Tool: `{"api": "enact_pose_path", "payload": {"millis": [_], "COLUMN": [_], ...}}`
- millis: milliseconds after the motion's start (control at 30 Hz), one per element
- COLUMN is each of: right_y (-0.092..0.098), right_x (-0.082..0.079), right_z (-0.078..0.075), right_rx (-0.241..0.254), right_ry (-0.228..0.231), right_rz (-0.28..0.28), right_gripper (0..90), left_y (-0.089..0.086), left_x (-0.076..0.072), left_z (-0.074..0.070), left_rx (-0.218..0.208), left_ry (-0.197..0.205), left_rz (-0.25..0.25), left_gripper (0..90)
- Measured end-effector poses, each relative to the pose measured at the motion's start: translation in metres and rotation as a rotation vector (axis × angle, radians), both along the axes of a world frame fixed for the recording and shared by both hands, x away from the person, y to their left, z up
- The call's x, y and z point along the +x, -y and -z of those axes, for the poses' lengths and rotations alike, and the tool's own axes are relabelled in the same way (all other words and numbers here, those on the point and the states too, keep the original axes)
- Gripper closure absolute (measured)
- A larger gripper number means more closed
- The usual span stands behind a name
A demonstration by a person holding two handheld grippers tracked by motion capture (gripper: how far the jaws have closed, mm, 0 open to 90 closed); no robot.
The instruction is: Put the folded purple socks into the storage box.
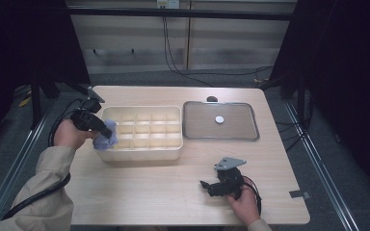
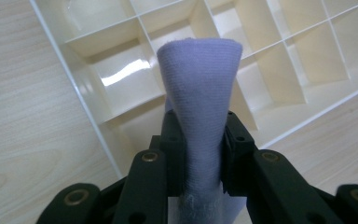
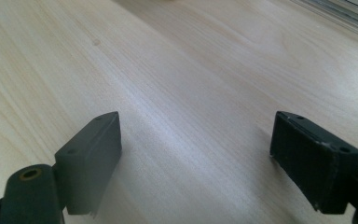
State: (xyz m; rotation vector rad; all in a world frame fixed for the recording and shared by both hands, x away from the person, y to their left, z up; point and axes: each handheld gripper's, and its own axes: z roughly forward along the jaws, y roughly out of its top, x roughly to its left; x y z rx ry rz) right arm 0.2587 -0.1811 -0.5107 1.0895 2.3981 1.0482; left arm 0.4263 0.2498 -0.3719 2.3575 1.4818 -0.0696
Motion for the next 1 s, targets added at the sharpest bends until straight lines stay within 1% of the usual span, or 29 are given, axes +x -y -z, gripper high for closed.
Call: {"api": "enact_pose_path", "payload": {"millis": [67, 100, 133, 167, 200, 267, 300, 367, 433, 467, 500, 567, 633, 667, 700, 767, 800, 933, 1000], "right_y": [0.000, 0.000, 0.000, 0.000, 0.000, 0.000, 0.000, 0.000, 0.000, 0.000, 0.000, 0.000, 0.000, 0.000, 0.000, 0.000, 0.000, 0.000, 0.000], "right_x": [0.000, 0.000, 0.000, 0.000, 0.000, 0.000, 0.000, -0.001, -0.001, -0.001, 0.000, -0.001, -0.001, -0.001, -0.001, -0.001, -0.001, -0.001, -0.001], "right_z": [0.000, 0.000, 0.000, 0.000, 0.000, 0.000, 0.000, 0.000, 0.000, 0.000, 0.000, 0.000, 0.000, 0.000, 0.000, 0.000, 0.000, 0.000, 0.000], "right_rx": [0.000, 0.000, 0.000, 0.000, 0.000, 0.000, 0.000, 0.002, 0.000, -0.001, -0.001, 0.000, 0.000, 0.000, 0.000, -0.001, 0.000, 0.000, 0.000], "right_ry": [0.000, 0.000, 0.000, 0.000, 0.001, 0.000, 0.000, -0.001, 0.000, 0.000, 0.001, 0.000, -0.001, -0.001, -0.001, -0.001, -0.001, -0.001, -0.001], "right_rz": [0.000, -0.001, 0.000, 0.000, -0.001, -0.001, 0.000, 0.003, -0.001, -0.002, -0.003, -0.001, -0.002, -0.002, -0.003, -0.003, -0.003, -0.003, -0.003], "right_gripper": [16.1, 16.2, 16.1, 16.1, 16.1, 16.1, 16.1, 16.1, 16.1, 16.1, 16.1, 16.2, 16.1, 16.1, 16.1, 16.2, 16.1, 16.2, 16.1], "left_y": [-0.002, -0.002, -0.003, -0.003, -0.003, -0.003, -0.004, -0.004, -0.005, -0.005, -0.005, -0.005, -0.005, -0.005, -0.005, -0.005, -0.006, -0.006, -0.006], "left_x": [0.001, 0.001, 0.001, 0.001, 0.001, 0.002, 0.002, 0.002, 0.003, 0.003, 0.003, 0.003, 0.004, 0.004, 0.004, 0.004, 0.005, 0.005, 0.005], "left_z": [0.001, 0.003, 0.003, 0.004, 0.005, 0.008, 0.009, 0.011, 0.011, 0.012, 0.012, 0.013, 0.015, 0.016, 0.017, 0.019, 0.020, 0.024, 0.026], "left_rx": [-0.006, -0.007, -0.008, -0.003, -0.006, -0.003, -0.003, -0.009, -0.004, -0.005, -0.005, -0.007, -0.004, -0.002, -0.004, 0.004, 0.004, 0.004, 0.015], "left_ry": [-0.005, -0.001, -0.007, -0.006, -0.016, -0.011, -0.017, -0.009, -0.016, -0.011, -0.019, -0.013, -0.020, -0.014, -0.021, -0.020, -0.028, -0.040, -0.043], "left_rz": [-0.002, -0.006, -0.005, -0.003, -0.004, -0.013, -0.008, -0.020, -0.019, -0.022, -0.019, -0.023, -0.027, -0.033, -0.035, -0.036, -0.036, -0.040, -0.037], "left_gripper": [74.4, 74.4, 74.4, 74.4, 74.4, 74.4, 74.4, 74.4, 74.4, 74.4, 74.5, 74.5, 74.5, 74.5, 74.5, 74.5, 74.5, 74.7, 74.8]}}
